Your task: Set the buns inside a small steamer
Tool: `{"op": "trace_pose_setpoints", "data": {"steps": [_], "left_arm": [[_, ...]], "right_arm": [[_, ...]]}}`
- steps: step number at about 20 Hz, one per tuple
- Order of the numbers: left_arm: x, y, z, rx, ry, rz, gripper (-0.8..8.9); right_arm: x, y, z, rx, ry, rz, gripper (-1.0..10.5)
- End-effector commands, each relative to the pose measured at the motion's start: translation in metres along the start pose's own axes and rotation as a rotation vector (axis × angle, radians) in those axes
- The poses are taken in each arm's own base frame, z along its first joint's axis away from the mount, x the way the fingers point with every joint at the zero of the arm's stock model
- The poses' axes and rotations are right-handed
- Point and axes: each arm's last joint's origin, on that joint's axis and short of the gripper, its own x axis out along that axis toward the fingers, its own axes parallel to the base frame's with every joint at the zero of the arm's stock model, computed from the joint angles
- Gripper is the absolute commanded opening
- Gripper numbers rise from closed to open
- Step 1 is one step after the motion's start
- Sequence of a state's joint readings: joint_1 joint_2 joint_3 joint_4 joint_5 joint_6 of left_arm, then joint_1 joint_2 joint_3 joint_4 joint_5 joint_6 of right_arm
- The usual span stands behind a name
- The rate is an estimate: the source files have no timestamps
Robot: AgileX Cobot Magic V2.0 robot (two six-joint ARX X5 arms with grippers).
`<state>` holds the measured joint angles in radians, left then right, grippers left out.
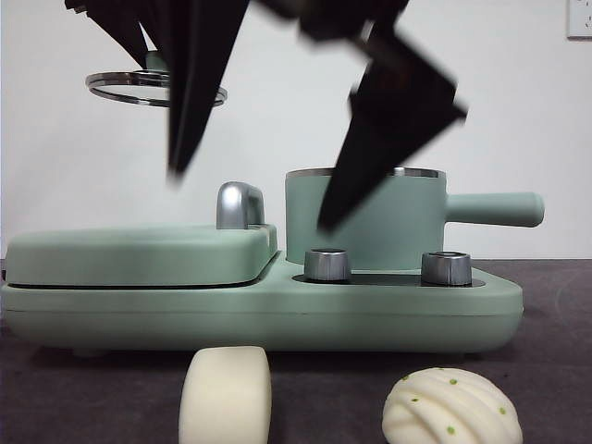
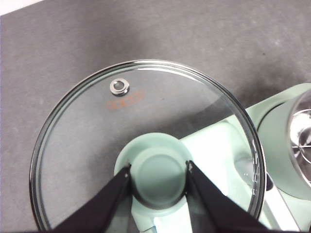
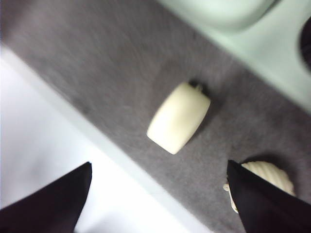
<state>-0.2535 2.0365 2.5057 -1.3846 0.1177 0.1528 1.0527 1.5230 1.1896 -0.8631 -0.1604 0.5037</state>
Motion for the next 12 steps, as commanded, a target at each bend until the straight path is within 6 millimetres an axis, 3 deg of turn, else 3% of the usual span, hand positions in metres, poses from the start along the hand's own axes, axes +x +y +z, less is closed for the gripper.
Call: {"op": "trace_pose_setpoints", "data": {"steps": [1, 5, 8, 12], "left_arm": [[-0.014, 0.0, 0.004, -0.002, -0.064, 0.008, 0.16], [-0.014, 0.003, 0.004, -0.008, -0.066, 0.01, 0.16], [-0.014, 0.003, 0.004, -0.009, -0.067, 0.007, 0.16], [-0.014, 0.003, 0.004, -0.009, -0.068, 0.007, 0.16]], "right_arm": [[0.026, 0.006, 0.006, 0.004, 0.057, -0.031, 4.4], [0.066, 0.004, 0.012, 0.008, 0.114, -0.06, 4.4], [0.081, 0.004, 0.016, 0.005, 0.114, -0.065, 4.4], [0.084, 0.003, 0.017, 0.0, 0.097, -0.091, 2.2]]}}
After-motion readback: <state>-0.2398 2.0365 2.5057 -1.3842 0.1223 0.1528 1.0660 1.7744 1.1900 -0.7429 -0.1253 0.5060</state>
